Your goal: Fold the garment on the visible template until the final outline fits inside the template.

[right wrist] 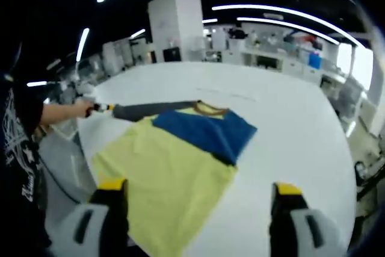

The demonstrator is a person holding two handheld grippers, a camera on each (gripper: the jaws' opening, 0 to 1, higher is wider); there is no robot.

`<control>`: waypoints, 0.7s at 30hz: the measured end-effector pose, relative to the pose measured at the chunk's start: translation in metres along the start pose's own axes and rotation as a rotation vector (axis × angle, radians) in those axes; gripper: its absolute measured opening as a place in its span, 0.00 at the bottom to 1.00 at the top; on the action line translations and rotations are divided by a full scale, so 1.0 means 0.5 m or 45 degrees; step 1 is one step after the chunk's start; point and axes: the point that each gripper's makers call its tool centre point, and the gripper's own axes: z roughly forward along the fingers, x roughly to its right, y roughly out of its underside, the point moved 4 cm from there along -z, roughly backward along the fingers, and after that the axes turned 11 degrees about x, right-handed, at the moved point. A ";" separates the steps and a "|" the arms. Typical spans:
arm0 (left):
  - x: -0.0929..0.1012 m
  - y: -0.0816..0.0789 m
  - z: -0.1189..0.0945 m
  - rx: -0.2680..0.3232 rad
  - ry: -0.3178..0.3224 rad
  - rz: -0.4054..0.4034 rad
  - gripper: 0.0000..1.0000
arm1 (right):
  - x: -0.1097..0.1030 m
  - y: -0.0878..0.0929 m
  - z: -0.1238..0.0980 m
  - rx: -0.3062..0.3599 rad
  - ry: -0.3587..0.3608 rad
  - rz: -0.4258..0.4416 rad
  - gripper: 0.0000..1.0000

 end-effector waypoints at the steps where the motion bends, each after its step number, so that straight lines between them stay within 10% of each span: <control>1: 0.003 0.004 0.003 -0.017 -0.001 -0.002 0.26 | 0.001 0.001 0.000 -0.002 0.005 0.003 0.99; 21: 0.035 0.007 0.022 -0.102 -0.098 -0.033 0.12 | -0.005 0.008 0.004 -0.014 -0.003 0.022 0.99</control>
